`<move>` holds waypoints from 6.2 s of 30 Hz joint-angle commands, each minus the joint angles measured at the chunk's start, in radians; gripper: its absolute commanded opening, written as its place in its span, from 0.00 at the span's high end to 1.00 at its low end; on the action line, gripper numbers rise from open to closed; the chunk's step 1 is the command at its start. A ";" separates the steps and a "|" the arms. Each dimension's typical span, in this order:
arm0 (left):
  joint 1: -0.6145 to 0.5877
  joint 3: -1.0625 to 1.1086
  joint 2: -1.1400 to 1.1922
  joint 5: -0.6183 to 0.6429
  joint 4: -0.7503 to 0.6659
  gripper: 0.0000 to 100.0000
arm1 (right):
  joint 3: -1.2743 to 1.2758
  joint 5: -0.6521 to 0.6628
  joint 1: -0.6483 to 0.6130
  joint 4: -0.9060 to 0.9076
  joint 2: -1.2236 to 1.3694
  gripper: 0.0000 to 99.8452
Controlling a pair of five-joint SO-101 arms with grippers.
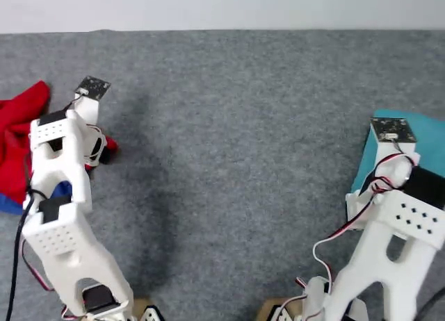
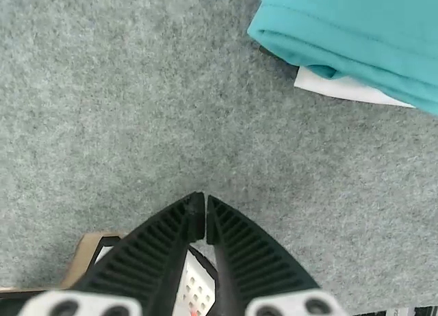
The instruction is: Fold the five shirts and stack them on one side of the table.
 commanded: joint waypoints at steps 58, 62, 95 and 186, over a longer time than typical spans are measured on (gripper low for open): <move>0.226 -0.415 -0.245 0.233 0.565 0.81 | -0.006 -0.009 -0.010 0.038 -0.025 0.99; 0.152 -0.417 -0.135 0.203 0.509 0.81 | -0.005 -0.009 -0.010 0.038 -0.024 0.99; -0.296 -0.970 -0.402 0.272 0.647 1.00 | -0.005 -0.006 -0.012 0.031 -0.024 0.99; -0.519 0.196 -1.194 -0.080 0.629 0.83 | -1.864 0.110 -0.848 0.041 1.331 0.99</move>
